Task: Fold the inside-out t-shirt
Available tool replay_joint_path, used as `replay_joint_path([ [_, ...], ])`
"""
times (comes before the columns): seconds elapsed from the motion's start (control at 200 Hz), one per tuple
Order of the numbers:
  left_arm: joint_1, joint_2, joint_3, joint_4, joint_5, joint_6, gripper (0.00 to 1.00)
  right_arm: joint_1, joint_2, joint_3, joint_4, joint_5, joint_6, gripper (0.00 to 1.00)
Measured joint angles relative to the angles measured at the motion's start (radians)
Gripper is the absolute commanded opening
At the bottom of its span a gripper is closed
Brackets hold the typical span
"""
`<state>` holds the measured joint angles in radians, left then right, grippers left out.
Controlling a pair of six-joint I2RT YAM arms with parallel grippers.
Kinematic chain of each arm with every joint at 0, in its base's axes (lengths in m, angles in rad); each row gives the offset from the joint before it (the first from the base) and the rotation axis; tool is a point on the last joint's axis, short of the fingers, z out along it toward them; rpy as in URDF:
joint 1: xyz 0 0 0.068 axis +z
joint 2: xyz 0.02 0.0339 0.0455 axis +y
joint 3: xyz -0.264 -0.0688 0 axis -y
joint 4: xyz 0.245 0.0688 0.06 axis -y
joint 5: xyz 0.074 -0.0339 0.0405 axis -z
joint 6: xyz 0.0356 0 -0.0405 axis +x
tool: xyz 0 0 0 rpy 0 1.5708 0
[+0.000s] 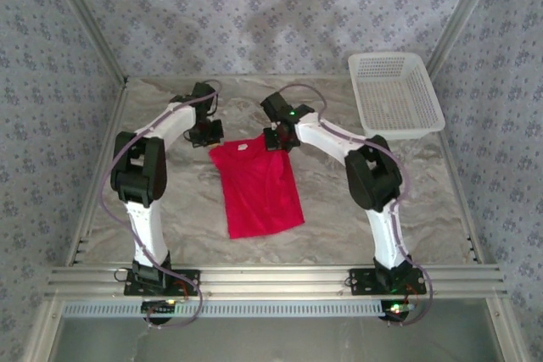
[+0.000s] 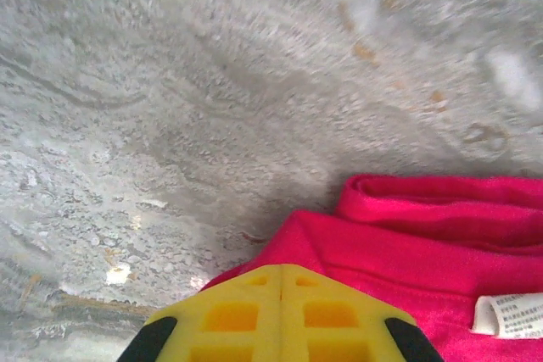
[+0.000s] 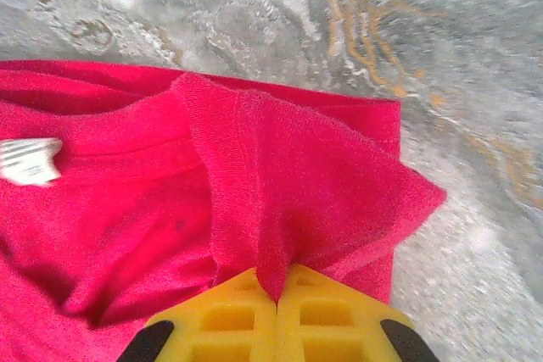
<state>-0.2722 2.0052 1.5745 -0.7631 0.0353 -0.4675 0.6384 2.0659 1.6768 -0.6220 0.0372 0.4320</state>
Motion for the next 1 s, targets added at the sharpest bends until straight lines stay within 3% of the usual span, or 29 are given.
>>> replay_joint_path([
  [0.19,-0.032,-0.012,0.078,-0.011,-0.023,0.000,0.00,-0.039,-0.130,-0.144,0.151,-0.009,0.001,0.01],
  [0.37,-0.037,-0.006,0.109,-0.019,-0.005,-0.006,0.41,-0.091,-0.076,-0.160,0.210,-0.021,0.030,0.10],
  [0.415,-0.037,-0.004,0.108,-0.019,0.005,-0.011,0.45,-0.106,-0.048,-0.159,0.202,-0.019,0.054,0.17],
  [0.455,-0.037,-0.004,0.105,-0.017,0.019,-0.016,0.48,-0.119,-0.023,-0.159,0.183,-0.015,0.071,0.29],
  [0.545,-0.036,0.003,0.105,-0.006,0.053,-0.016,0.48,-0.142,0.008,-0.175,0.152,-0.004,0.111,0.48],
  [0.615,-0.037,0.020,0.106,0.005,0.076,-0.015,0.48,-0.152,0.002,-0.195,0.137,0.002,0.122,0.54],
  [0.999,-0.067,0.192,0.212,0.003,0.134,-0.023,0.44,-0.098,-0.257,-0.329,0.134,-0.015,0.137,0.54],
])
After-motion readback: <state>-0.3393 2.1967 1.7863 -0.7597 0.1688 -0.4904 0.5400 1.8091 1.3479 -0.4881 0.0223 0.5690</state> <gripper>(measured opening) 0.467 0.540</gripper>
